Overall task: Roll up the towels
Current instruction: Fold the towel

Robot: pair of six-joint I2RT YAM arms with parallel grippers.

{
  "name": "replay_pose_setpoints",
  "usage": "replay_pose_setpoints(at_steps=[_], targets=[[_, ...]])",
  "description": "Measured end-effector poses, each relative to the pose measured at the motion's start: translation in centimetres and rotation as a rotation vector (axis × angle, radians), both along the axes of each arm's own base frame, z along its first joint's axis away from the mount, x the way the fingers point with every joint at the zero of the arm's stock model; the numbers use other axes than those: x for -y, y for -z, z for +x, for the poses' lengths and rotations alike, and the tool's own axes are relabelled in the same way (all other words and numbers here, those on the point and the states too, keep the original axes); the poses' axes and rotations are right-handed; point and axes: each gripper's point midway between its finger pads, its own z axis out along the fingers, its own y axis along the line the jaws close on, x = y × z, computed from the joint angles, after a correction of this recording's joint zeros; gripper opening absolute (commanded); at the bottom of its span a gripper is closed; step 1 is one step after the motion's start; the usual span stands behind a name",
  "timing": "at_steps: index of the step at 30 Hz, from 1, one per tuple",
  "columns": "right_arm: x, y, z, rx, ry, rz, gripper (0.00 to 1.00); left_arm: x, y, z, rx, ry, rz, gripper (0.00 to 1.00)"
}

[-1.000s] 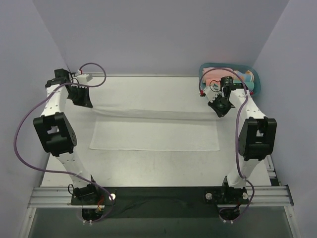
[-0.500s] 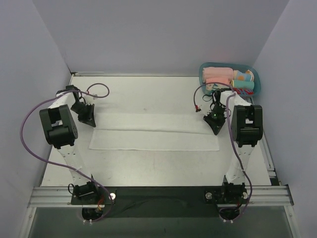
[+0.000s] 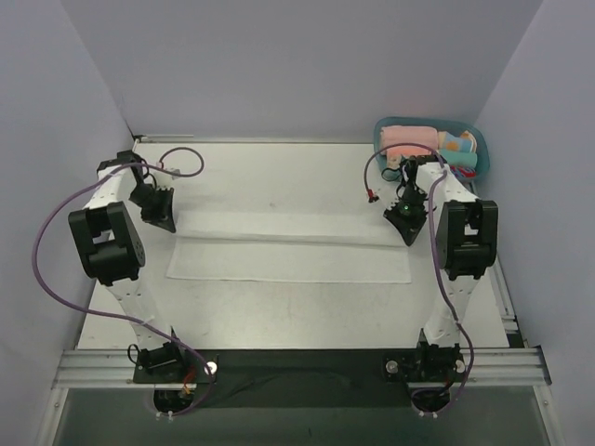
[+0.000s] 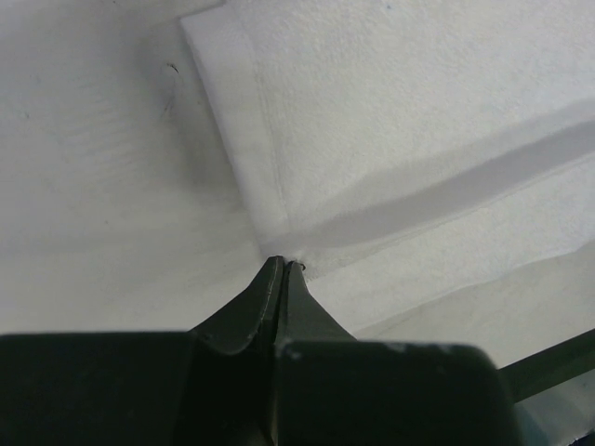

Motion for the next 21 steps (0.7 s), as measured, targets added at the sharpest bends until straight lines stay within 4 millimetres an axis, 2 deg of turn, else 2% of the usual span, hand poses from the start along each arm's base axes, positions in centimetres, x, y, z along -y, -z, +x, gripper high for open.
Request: replay_pose_setpoints(at_steps=[6, 9, 14, 21], targets=[[0.3, -1.9, -1.6, -0.002, -0.024, 0.004, 0.00, -0.4, -3.8, -2.1, 0.025, 0.033, 0.001, 0.00], [0.3, -1.7, -3.2, -0.047, -0.025, 0.006, 0.00, -0.9, -4.0, -3.2, 0.003, 0.029, -0.008, 0.00], [0.3, -0.6, -4.9, -0.113, -0.010, 0.007, 0.00, -0.7, -2.2, -5.9, -0.096, 0.031, -0.027, 0.00], [-0.4, 2.1, -5.4, -0.195, 0.030, -0.018, 0.00, -0.9, 2.6, -7.1, -0.220, -0.013, -0.019, 0.00]])
